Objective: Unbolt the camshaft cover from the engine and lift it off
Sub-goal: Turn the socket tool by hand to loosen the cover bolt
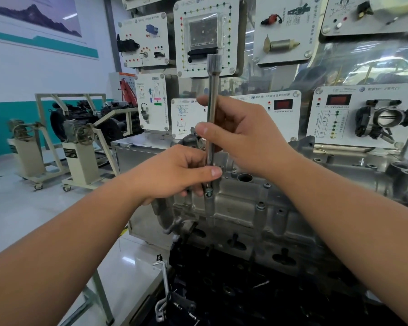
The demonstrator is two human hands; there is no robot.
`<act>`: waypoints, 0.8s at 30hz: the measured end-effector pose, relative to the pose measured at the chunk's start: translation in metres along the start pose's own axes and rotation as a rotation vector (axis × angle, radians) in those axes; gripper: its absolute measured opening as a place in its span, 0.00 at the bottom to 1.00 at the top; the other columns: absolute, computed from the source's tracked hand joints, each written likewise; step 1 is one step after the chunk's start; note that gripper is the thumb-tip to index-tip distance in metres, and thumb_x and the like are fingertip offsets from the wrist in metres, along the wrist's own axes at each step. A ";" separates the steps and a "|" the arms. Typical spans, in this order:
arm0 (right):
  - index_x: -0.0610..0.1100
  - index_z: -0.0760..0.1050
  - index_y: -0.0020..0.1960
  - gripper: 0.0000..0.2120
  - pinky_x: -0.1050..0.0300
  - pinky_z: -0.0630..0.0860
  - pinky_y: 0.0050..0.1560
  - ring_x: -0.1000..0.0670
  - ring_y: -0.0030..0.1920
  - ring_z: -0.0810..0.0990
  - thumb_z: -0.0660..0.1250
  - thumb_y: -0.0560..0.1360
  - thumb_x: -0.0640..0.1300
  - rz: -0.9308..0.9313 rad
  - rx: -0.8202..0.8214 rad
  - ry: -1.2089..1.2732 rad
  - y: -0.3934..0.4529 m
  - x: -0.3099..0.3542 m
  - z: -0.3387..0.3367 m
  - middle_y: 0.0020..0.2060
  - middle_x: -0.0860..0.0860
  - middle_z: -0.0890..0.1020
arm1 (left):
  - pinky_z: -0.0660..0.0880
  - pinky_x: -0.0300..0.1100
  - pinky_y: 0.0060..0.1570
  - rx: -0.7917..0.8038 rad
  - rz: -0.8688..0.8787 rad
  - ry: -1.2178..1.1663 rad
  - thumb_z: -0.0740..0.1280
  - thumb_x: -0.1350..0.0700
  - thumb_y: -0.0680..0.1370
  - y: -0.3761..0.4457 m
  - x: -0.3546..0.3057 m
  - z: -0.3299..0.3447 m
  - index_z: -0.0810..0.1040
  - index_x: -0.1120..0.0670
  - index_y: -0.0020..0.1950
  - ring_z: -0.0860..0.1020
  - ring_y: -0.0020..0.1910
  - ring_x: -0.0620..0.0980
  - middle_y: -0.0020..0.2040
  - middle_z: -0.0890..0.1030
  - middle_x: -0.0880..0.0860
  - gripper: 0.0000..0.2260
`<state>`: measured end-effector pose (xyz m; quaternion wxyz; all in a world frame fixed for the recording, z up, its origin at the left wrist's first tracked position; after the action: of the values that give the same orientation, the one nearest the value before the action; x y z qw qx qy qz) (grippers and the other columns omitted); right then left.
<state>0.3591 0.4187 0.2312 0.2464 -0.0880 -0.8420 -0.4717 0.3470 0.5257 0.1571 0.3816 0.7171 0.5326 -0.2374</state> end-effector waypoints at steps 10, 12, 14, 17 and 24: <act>0.70 0.64 0.64 0.19 0.51 0.83 0.53 0.55 0.46 0.86 0.59 0.83 0.46 -0.005 0.168 -0.022 -0.003 0.003 0.014 0.47 0.59 0.86 | 0.78 0.41 0.34 0.033 -0.011 -0.060 0.69 0.42 0.71 -0.003 0.001 -0.003 0.83 0.57 0.46 0.84 0.37 0.47 0.34 0.83 0.49 0.18; 0.66 0.63 0.69 0.20 0.47 0.82 0.55 0.53 0.45 0.86 0.62 0.82 0.47 -0.015 0.151 -0.013 -0.003 0.004 0.013 0.45 0.55 0.86 | 0.78 0.40 0.33 0.014 0.005 -0.029 0.68 0.42 0.72 -0.004 -0.001 -0.003 0.83 0.52 0.44 0.84 0.38 0.46 0.35 0.83 0.48 0.15; 0.59 0.66 0.71 0.22 0.43 0.81 0.54 0.50 0.45 0.84 0.67 0.80 0.47 -0.036 0.134 -0.033 -0.004 0.005 0.012 0.43 0.53 0.85 | 0.78 0.38 0.32 -0.031 0.022 0.013 0.69 0.40 0.71 -0.003 0.000 -0.005 0.80 0.56 0.45 0.84 0.36 0.44 0.34 0.83 0.47 0.19; 0.48 0.74 0.68 0.18 0.40 0.80 0.52 0.45 0.44 0.82 0.68 0.78 0.45 -0.042 0.103 -0.082 -0.003 0.003 0.010 0.42 0.49 0.83 | 0.78 0.37 0.31 -0.070 0.026 0.043 0.71 0.37 0.70 -0.002 0.001 -0.006 0.78 0.56 0.43 0.84 0.35 0.44 0.33 0.83 0.46 0.21; 0.50 0.54 0.81 0.29 0.59 0.81 0.53 0.58 0.46 0.85 0.60 0.83 0.41 -0.004 0.162 -0.004 -0.005 -0.002 0.016 0.48 0.57 0.86 | 0.79 0.41 0.34 0.005 0.002 0.003 0.68 0.45 0.78 -0.002 0.005 -0.005 0.83 0.52 0.52 0.85 0.39 0.49 0.37 0.83 0.50 0.12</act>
<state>0.3534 0.4298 0.2193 0.2499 -0.0668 -0.8782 -0.4022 0.3460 0.5328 0.1558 0.3794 0.7191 0.5318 -0.2371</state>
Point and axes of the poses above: each hand's wrist, its own y-axis towards the middle knuckle, its own z-axis out of the palm, x = y × z, the point moved 9 cm from there along y, towards the middle knuckle
